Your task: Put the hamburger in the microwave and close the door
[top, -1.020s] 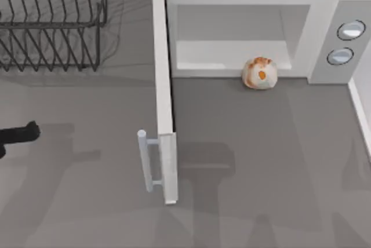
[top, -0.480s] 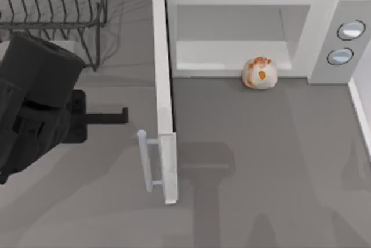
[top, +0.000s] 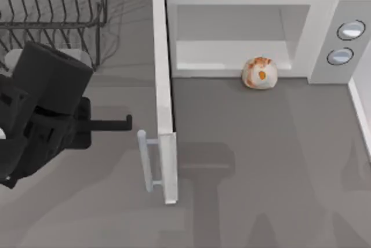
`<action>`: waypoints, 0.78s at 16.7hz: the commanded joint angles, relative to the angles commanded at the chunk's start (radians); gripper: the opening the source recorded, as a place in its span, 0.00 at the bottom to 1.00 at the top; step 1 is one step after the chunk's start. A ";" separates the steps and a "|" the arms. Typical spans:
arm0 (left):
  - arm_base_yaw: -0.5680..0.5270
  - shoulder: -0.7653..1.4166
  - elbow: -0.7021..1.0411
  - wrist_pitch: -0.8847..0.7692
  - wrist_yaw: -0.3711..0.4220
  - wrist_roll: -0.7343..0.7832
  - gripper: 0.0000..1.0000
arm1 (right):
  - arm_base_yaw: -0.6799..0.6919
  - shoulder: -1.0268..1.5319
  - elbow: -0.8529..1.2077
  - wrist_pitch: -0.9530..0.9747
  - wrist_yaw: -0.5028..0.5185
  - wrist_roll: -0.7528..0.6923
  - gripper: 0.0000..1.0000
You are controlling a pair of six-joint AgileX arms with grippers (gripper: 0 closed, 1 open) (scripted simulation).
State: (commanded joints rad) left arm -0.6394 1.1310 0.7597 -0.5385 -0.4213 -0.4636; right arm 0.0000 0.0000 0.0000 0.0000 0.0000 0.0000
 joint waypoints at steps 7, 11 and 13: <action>0.002 0.088 -0.213 0.361 0.000 0.002 0.00 | 0.000 0.000 0.000 0.000 0.000 0.000 1.00; 0.002 0.133 -0.290 0.448 0.001 0.005 0.00 | 0.000 0.000 0.000 0.000 0.000 0.000 1.00; 0.002 0.133 -0.290 0.448 0.001 0.005 0.00 | 0.000 0.000 0.000 0.000 0.000 0.000 1.00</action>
State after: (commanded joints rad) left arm -0.6376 1.2639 0.4698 -0.0901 -0.4207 -0.4590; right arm 0.0000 0.0000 0.0000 0.0000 0.0000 0.0000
